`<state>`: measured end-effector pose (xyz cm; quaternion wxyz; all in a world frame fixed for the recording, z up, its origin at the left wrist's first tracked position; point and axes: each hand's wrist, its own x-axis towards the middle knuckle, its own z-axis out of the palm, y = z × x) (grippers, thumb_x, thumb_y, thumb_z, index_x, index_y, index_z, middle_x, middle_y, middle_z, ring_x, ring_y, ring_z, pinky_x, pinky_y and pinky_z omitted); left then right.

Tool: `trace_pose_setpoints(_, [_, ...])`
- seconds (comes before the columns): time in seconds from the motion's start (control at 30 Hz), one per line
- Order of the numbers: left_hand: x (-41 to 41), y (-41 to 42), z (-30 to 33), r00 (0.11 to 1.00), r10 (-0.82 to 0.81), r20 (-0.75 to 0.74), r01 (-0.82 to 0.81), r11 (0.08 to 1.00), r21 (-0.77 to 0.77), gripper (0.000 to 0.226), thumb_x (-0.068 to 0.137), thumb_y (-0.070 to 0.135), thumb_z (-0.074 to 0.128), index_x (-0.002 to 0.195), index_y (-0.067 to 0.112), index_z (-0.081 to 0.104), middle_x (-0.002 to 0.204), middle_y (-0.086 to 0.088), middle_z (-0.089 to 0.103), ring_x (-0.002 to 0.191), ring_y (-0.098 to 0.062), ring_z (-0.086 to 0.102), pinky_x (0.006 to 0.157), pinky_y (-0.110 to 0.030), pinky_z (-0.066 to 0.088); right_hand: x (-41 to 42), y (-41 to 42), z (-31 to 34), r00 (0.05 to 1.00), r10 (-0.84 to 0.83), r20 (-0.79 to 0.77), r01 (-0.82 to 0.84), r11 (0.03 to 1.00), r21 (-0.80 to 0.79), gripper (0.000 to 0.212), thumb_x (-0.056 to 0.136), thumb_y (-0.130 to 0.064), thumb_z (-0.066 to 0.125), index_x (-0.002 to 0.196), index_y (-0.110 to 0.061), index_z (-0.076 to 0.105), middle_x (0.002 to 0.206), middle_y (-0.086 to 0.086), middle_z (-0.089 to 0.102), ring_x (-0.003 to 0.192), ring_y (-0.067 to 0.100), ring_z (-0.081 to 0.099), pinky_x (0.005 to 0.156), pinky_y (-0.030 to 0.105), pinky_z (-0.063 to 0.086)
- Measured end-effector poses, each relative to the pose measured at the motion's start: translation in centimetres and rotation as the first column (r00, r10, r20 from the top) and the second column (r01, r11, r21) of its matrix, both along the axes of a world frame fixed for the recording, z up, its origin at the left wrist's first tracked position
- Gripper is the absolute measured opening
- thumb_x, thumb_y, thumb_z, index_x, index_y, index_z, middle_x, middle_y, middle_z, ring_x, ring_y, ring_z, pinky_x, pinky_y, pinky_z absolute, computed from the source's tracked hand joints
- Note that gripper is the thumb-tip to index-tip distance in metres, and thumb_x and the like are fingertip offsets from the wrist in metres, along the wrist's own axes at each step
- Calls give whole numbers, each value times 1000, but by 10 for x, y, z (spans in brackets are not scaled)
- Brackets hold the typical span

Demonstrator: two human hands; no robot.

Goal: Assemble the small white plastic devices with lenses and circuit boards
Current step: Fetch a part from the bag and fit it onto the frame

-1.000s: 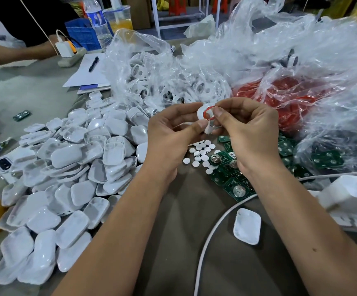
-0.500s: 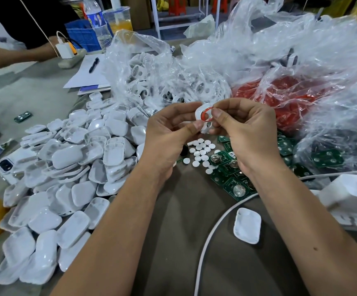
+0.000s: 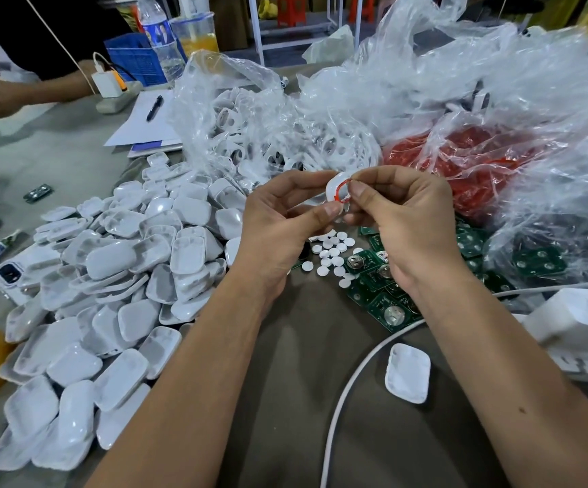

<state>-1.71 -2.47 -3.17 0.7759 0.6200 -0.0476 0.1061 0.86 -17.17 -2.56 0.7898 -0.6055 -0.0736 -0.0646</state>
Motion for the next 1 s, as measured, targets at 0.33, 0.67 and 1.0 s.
trace_pose_setpoints(0.33, [1,-1,-2,1000,10,-10,-11,998,-64,27,89,-12,68,114,-5,68,103,-22,77,79,-22,74,64,-24,56,2,-1,0,990,97,-104,-83,988,129,7,91,8,70,90,2,73,77,13,76,59,15,69,57,22,58])
trace_pose_setpoints(0.67, [0,-1,-2,1000,11,-15,-12,1000,-12,25,91,-9,66,115,-3,68,105,-21,76,84,-25,69,69,-28,54,0,1,0,998,13,-64,-8,997,72,6,92,7,71,89,1,73,73,9,78,55,13,69,55,23,58])
trace_pose_setpoints(1.0, [-1,-11,-3,993,87,85,-94,993,78,26,82,-8,79,95,11,67,95,-7,80,67,-15,72,64,-23,56,-1,5,-7,996,-80,-34,79,997,-14,2,91,2,75,91,0,75,81,13,79,66,22,76,57,26,60])
